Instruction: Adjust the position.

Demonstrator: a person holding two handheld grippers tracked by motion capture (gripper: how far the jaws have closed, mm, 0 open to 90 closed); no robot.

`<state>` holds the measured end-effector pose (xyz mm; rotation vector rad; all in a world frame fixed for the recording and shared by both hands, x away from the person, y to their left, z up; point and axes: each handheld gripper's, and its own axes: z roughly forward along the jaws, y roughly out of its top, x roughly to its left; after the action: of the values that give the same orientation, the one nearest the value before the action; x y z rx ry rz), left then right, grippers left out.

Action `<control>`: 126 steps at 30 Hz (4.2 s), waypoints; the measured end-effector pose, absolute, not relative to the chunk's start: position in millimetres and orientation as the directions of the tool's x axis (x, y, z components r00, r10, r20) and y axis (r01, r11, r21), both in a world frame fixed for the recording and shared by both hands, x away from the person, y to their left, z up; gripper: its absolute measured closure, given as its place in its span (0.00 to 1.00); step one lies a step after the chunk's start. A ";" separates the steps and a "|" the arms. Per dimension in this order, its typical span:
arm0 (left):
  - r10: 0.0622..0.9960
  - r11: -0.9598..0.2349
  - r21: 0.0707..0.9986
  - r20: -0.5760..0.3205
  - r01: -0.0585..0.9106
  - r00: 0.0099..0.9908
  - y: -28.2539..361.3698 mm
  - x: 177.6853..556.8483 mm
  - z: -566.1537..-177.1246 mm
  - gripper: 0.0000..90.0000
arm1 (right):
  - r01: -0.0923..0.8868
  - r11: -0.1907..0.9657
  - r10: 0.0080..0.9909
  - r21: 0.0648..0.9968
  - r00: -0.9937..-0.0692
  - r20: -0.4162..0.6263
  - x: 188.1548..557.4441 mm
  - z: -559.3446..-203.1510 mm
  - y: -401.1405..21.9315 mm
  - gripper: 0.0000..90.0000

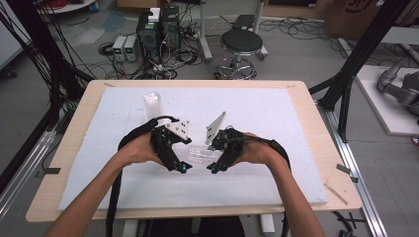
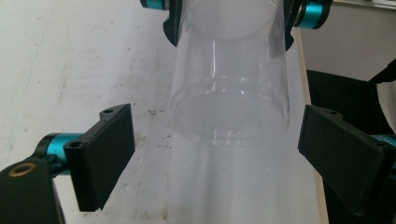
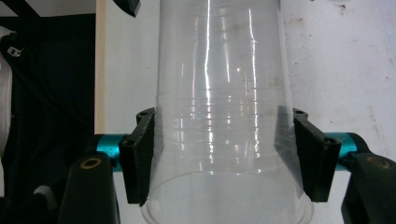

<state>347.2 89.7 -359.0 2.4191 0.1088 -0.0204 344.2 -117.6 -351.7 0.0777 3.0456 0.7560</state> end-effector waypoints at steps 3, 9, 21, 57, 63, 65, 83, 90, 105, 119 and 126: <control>0.076 -0.748 0.658 -0.046 0.088 0.996 87.9 346.6 -360.2 0.14 | 0.051 0.886 0.052 0.461 -0.999 0.012 344.2 -352.4 -116.7 0.37; 0.061 -0.750 0.657 -0.047 0.077 0.997 83.4 345.1 -361.7 0.19 | 0.054 0.886 0.050 0.461 -0.999 0.020 345.3 -353.6 -115.1 0.37; 0.034 -0.760 0.648 -0.026 0.043 0.999 81.3 344.8 -362.3 0.46 | 0.035 0.889 0.032 0.457 -0.999 0.015 345.0 -355.2 -110.7 0.38; 0.155 -0.538 0.833 -0.051 0.127 0.987 117.9 343.4 -397.8 0.46 | 0.069 0.594 0.115 0.801 -0.993 0.001 345.7 -336.7 -152.6 0.13; 0.173 -0.373 0.919 -0.069 0.130 0.982 134.2 341.6 -406.6 0.46 | 0.099 0.469 0.151 0.878 -0.988 0.031 347.0 -340.7 -168.9 0.13; 0.176 -0.318 0.938 -0.082 0.136 0.981 139.5 341.7 -408.6 0.46 | 0.109 0.437 0.160 0.893 -0.986 0.042 346.3 -342.7 -172.8 0.13; 0.117 -0.088 0.988 -0.113 0.124 0.987 152.9 339.0 -411.9 0.46 | 0.151 0.291 0.162 0.945 -0.981 0.107 346.9 -369.4 -186.3 0.13; 0.111 -0.056 0.991 -0.112 0.119 0.988 148.9 338.2 -411.2 0.47 | 0.154 0.281 0.138 0.947 -0.983 0.119 346.7 -374.4 -177.0 0.13; 0.081 -0.053 0.993 -0.099 0.103 0.992 128.0 337.0 -411.7 0.46 | 0.142 0.231 0.071 0.963 -0.989 0.129 348.4 -376.0 -148.9 0.13; 0.070 -0.078 0.992 -0.091 0.096 0.993 125.3 335.5 -412.3 0.46 | 0.118 0.186 0.039 0.975 -0.993 0.113 347.1 -371.7 -147.5 0.27; 0.071 -0.083 0.993 -0.082 0.088 0.994 125.5 335.2 -412.0 0.47 | 0.102 0.183 0.027 0.978 -0.995 0.098 345.8 -370.4 -147.9 0.34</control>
<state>335.2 125.5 -412.0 1.6554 0.1211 -0.0141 345.8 -147.9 -370.4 0.1345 2.4606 2.0413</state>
